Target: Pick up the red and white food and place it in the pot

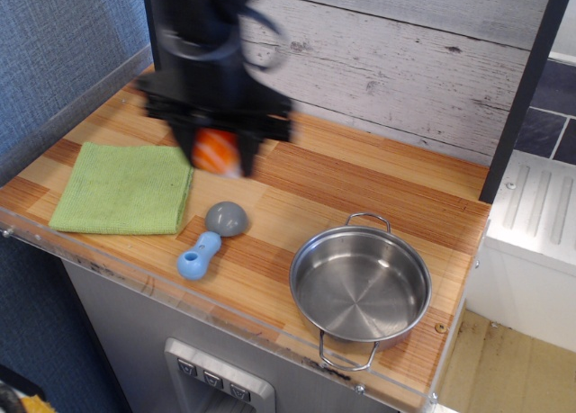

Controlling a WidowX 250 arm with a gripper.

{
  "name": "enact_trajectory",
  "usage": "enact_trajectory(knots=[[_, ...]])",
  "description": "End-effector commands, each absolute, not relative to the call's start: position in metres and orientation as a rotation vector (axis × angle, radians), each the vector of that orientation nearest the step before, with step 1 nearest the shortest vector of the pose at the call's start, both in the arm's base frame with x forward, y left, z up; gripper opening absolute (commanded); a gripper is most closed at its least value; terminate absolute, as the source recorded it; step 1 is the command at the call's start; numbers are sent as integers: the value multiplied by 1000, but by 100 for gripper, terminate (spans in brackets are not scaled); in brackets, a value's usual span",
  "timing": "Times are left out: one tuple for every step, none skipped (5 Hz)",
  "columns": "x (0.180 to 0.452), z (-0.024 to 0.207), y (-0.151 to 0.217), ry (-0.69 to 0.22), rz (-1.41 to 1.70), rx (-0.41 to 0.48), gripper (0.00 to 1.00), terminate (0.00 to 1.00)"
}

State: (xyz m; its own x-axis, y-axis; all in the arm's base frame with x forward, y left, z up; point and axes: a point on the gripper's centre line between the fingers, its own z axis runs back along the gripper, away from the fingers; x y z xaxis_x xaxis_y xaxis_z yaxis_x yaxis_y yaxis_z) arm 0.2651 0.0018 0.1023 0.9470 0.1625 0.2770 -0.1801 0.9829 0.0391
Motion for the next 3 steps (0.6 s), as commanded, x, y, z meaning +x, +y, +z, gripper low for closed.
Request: enact_trajectory(knots=[[267,103,-61,-309,-1,59,0,0],[263,93,-86,-292,-77,61,0,0],[256,76,-104,-270,-131,57,0,0]])
